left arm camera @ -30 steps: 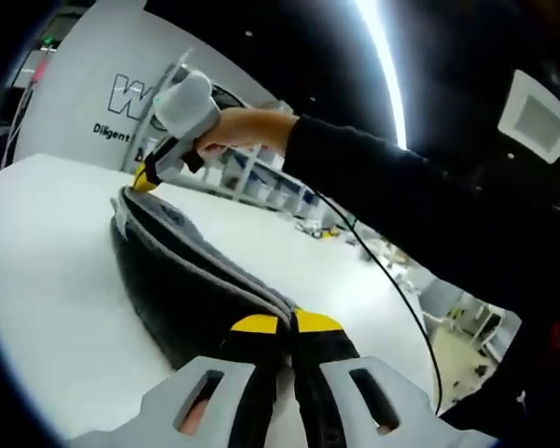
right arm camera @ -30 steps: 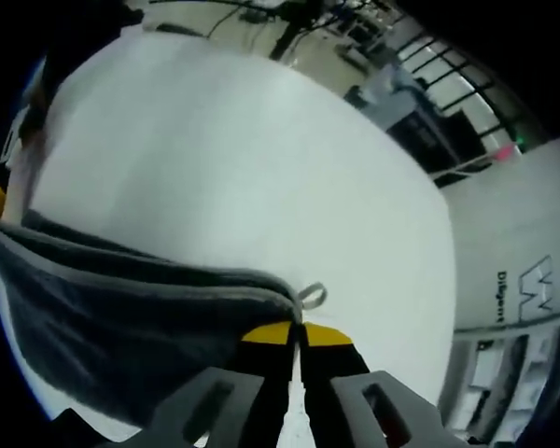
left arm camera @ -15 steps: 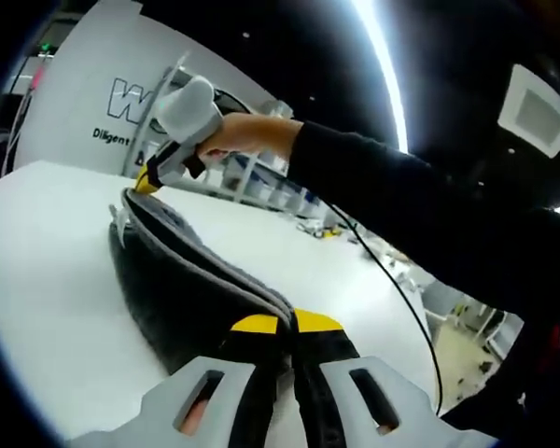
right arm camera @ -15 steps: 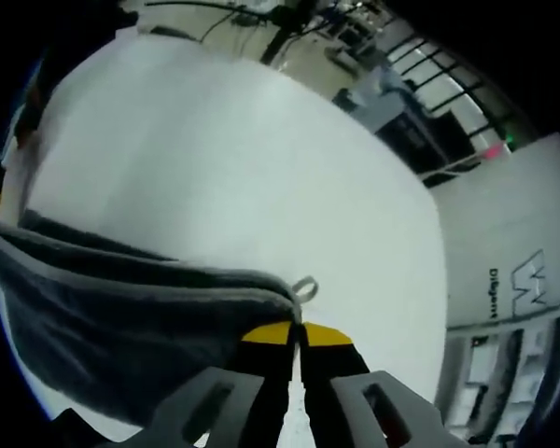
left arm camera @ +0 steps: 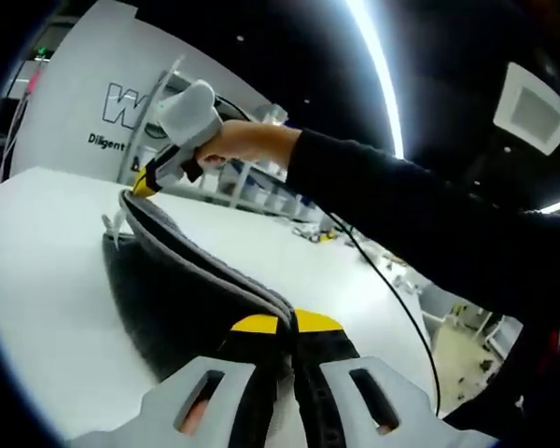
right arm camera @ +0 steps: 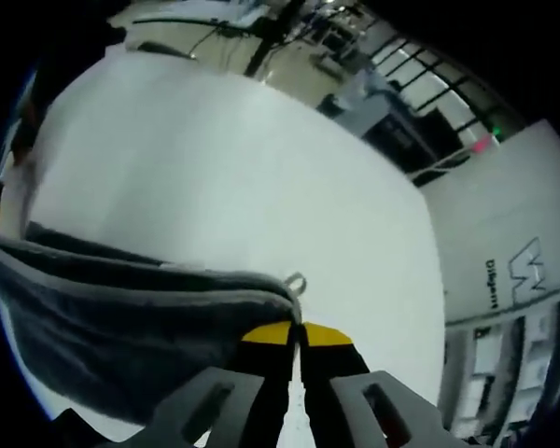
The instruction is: Open the folded towel by lifting each exposed corner and separating the folded layers until the towel lies flat within the target outline without major curled edges
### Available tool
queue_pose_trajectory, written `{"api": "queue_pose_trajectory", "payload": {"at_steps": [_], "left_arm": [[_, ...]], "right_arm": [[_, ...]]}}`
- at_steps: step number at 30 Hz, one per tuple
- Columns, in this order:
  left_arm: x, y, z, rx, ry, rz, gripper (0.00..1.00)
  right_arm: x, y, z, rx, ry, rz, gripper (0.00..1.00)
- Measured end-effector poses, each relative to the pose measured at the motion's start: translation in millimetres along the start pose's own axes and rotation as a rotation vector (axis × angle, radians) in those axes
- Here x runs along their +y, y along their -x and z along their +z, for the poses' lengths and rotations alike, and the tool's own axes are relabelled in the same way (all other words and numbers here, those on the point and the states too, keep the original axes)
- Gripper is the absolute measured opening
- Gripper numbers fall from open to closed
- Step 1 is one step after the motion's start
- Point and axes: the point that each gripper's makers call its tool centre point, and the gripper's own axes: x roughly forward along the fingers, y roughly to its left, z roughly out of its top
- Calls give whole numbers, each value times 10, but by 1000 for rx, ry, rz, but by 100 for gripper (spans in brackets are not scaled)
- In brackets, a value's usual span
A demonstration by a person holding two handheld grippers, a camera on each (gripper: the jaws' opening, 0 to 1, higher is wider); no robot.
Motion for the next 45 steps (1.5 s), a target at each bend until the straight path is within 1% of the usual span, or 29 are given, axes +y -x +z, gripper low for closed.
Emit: {"api": "queue_pose_trajectory", "payload": {"at_steps": [12,20,21,22,23,25,28,33,35,36,37,38,42,45], "left_arm": [[-75,-54,58,-6,-7,-18,2],[-112,-103,48,9,-24,-21,1],[-117,-106,59,3,-21,-22,1],[-128,-105,98,-21,-23,-22,1],[-138,-102,151,-49,-34,-16,1],[-142,-109,207,-73,-76,2,1],[-189,-157,180,-54,-77,-6,1],[-240,-202,172,-52,-86,-10,1],[-275,-202,205,-72,-88,-13,1],[-295,-195,228,-84,-89,-15,1],[-307,-201,246,-89,-94,-13,1],[-327,-209,253,-91,-107,-13,1],[-361,-259,263,-91,-150,-14,1],[-406,-310,304,-116,-180,-48,1]], "right_arm": [[-45,79,4,-10,5,-34,0],[-96,157,-101,-6,-28,-56,0],[-103,170,-107,-10,-30,-63,0],[-112,184,-103,-16,-30,-73,0],[-130,200,-98,-22,-37,-84,0],[-166,230,-117,-21,-53,-101,0],[-177,269,-156,-22,-61,-106,0],[-204,347,-206,-28,-60,-129,0],[-228,372,-218,-30,-65,-146,0],[-247,392,-208,-39,-76,-158,0],[-276,422,-175,-61,-92,-174,0],[-281,440,-158,-74,-97,-179,0],[-287,442,-195,-81,-109,-187,0],[-287,428,-218,-82,-105,-200,0]]}}
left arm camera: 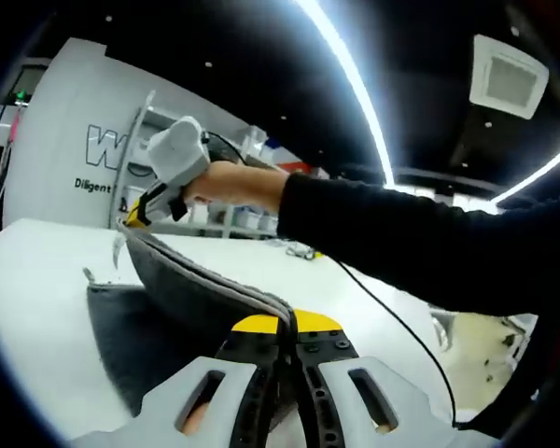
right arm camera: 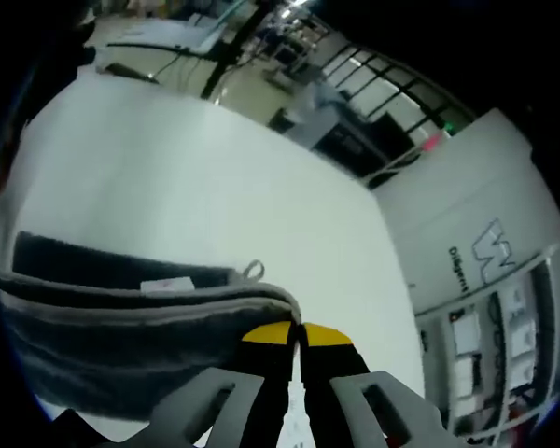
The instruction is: Open the folded towel by lifting each exposed corner and separating the folded layers until the towel lies flat within the target outline without major curled edges
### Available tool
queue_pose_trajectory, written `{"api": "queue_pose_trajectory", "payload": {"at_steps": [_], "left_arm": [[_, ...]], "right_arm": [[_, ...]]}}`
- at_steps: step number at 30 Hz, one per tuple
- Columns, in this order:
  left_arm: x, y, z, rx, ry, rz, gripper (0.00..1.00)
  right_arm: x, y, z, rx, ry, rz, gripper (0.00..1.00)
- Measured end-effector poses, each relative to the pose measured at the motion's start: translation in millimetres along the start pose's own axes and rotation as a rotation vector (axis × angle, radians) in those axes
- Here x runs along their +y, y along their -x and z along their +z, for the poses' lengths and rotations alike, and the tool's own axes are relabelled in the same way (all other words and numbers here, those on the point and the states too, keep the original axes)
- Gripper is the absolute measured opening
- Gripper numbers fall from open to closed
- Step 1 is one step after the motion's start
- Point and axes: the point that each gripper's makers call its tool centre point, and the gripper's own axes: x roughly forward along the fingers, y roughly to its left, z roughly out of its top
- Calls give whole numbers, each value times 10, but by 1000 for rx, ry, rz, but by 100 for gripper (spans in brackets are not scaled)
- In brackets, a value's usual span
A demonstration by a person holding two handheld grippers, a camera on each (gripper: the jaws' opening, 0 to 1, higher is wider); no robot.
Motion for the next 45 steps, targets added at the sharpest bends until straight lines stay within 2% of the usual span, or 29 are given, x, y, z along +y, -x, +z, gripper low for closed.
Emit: {"api": "queue_pose_trajectory", "payload": {"at_steps": [4,6,7,10,12,15,16,19,24,29,33,36,38,39,40,45], "left_arm": [[-32,-76,45,-13,23,-39,1],[-99,-95,69,-12,14,-60,1],[-161,-111,58,-12,9,-65,1],[-205,-173,-7,4,-19,-67,1],[-225,-198,-48,7,-6,-78,1],[-245,-223,-91,12,-8,-81,1],[-239,-233,-99,11,-8,-80,1],[-220,-264,-107,6,2,-76,1],[-286,-357,-106,-2,1,-88,1],[-367,-423,-176,8,-19,-96,1],[-391,-454,-247,19,-21,-92,1],[-422,-486,-246,14,-30,-95,1],[-443,-519,-273,16,-35,-97,1],[-440,-542,-288,19,-36,-91,1],[-429,-557,-298,24,-38,-85,1],[-401,-573,-308,32,-24,-78,1]], "right_arm": [[-52,76,-38,-5,16,-31,0],[-64,156,69,-116,-101,-29,0],[-76,192,64,-145,-120,-48,0],[-26,190,-44,-129,-66,-108,0],[22,189,-95,-144,-76,-121,0],[-42,243,-179,-181,-163,-149,0],[-92,282,-236,-192,-221,-160,0],[-148,327,-308,-220,-293,-154,0],[-163,384,-424,-225,-290,-177,0],[-172,481,-453,-293,-321,-223,0],[-156,487,-555,-278,-340,-244,0],[-147,488,-568,-306,-354,-257,0],[-132,447,-554,-337,-359,-251,0],[-105,392,-583,-325,-374,-224,0],[-126,375,-622,-316,-363,-234,0],[-185,371,-682,-330,-392,-207,0]]}}
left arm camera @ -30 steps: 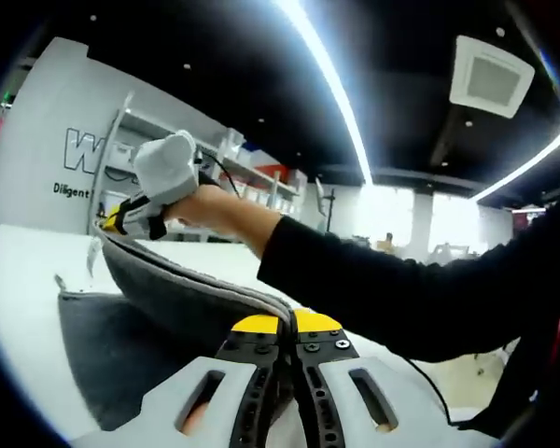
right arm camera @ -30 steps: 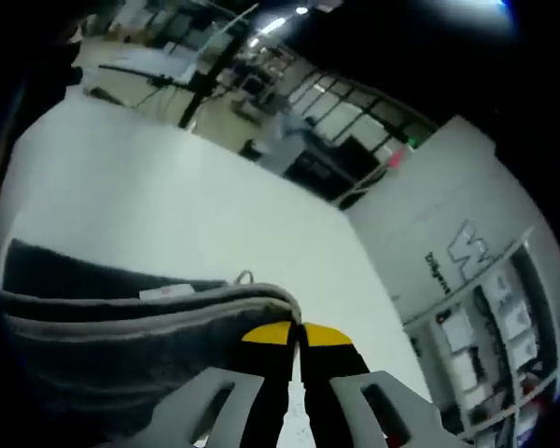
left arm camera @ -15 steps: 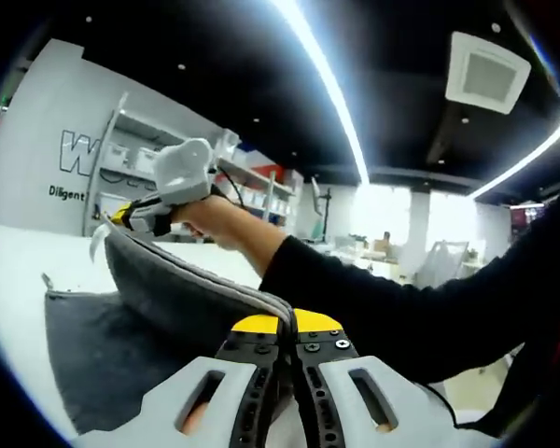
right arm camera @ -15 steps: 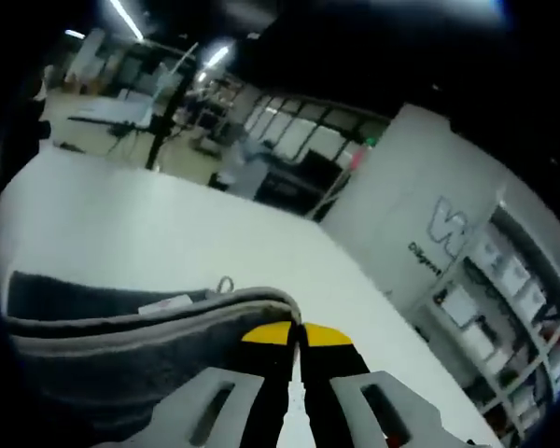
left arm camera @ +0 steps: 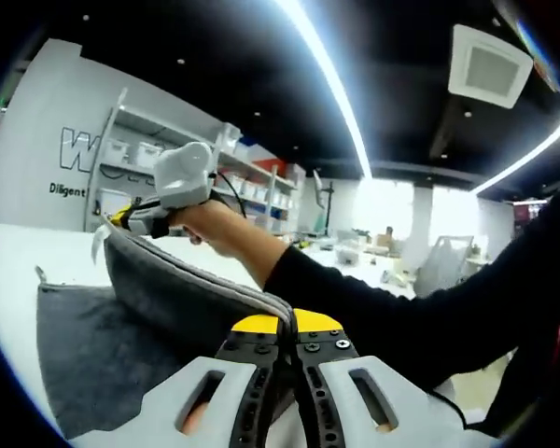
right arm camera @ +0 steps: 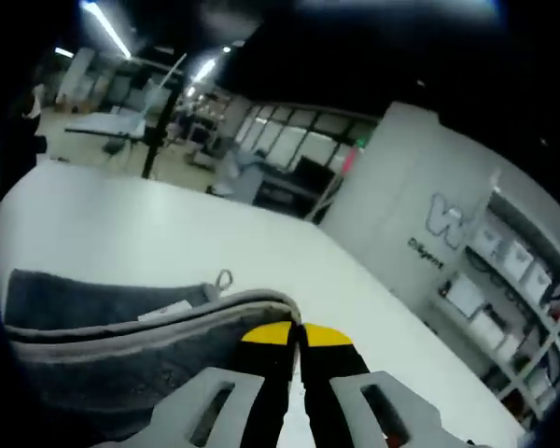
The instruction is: Open the folded towel by lifting each exposed corner and separating the folded layers until the towel lies flat within the target outline without major curled edges
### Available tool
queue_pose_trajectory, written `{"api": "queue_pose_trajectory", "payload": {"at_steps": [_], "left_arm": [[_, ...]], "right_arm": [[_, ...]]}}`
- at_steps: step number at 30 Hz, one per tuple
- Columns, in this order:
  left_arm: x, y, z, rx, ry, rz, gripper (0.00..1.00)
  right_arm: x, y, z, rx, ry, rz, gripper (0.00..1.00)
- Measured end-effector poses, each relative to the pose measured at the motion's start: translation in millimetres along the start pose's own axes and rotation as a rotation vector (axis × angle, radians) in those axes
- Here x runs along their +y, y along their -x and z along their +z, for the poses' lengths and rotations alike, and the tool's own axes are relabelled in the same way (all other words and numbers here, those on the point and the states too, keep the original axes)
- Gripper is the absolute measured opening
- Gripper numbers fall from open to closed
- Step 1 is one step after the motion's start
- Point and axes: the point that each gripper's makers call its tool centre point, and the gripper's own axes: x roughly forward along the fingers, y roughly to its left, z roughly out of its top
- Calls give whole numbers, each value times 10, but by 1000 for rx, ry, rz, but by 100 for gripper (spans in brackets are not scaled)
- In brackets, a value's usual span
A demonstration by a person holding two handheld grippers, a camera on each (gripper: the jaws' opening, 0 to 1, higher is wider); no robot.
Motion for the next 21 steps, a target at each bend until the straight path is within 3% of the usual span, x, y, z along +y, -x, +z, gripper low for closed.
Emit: {"api": "queue_pose_trajectory", "payload": {"at_steps": [5,12,17,21], "left_arm": [[-38,1,-24,25,-7,3,1],[2,-45,-27,57,-26,12,1],[-5,-115,-20,68,-39,17,1],[-73,-232,-39,96,-64,1,1]], "right_arm": [[54,-32,-137,53,11,47,0],[-17,25,-201,70,11,43,0],[-134,113,-211,55,18,21,0],[-177,163,-179,15,-25,31,0]]}}
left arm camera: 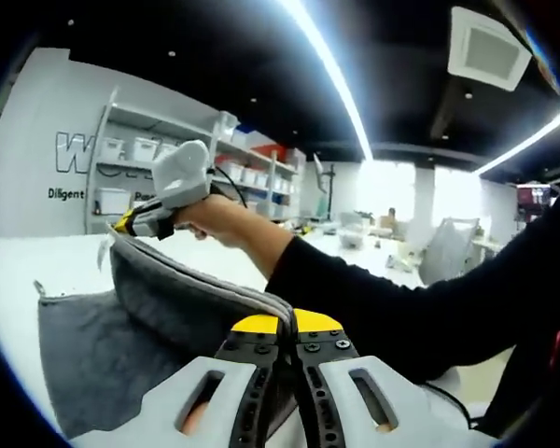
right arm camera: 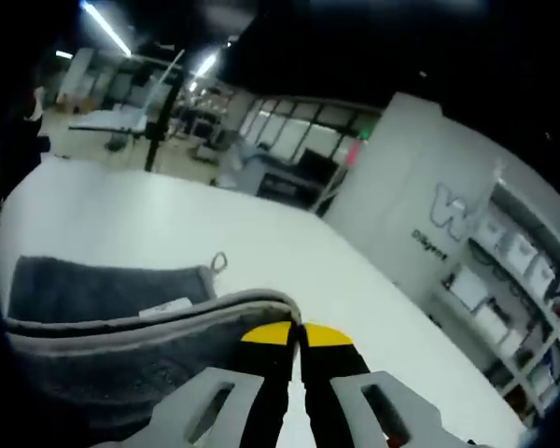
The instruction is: Open the folded towel by lifting each exposed corner and separating the folded layers until the towel lies flat within the target outline without major curled edges
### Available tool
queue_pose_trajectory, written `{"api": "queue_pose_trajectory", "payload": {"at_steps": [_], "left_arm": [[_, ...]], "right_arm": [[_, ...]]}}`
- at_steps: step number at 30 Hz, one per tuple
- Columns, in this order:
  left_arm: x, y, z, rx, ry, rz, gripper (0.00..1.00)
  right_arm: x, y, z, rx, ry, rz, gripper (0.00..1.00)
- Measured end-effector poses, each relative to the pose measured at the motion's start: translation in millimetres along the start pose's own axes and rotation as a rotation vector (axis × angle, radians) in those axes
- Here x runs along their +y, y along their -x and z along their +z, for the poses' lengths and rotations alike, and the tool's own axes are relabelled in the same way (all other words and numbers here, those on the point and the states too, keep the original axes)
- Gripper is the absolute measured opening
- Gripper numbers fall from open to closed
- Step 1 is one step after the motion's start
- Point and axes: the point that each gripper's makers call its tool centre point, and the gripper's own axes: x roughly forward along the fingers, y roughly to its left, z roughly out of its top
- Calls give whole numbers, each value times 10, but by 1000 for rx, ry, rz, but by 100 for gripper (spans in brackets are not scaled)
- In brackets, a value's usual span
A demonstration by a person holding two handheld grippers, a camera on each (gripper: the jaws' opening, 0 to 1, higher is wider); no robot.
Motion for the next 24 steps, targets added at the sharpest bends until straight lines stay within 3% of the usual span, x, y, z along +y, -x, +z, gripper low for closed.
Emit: {"api": "queue_pose_trajectory", "payload": {"at_steps": [9,13,24], "left_arm": [[-69,-246,-3,39,-33,-11,1],[-76,-246,-41,53,-32,-9,1],[-135,-373,-67,79,-52,-15,1]], "right_arm": [[-146,130,-143,15,7,-20,0],[-164,143,-232,34,11,-18,0],[-227,298,-255,32,6,-32,0]]}}
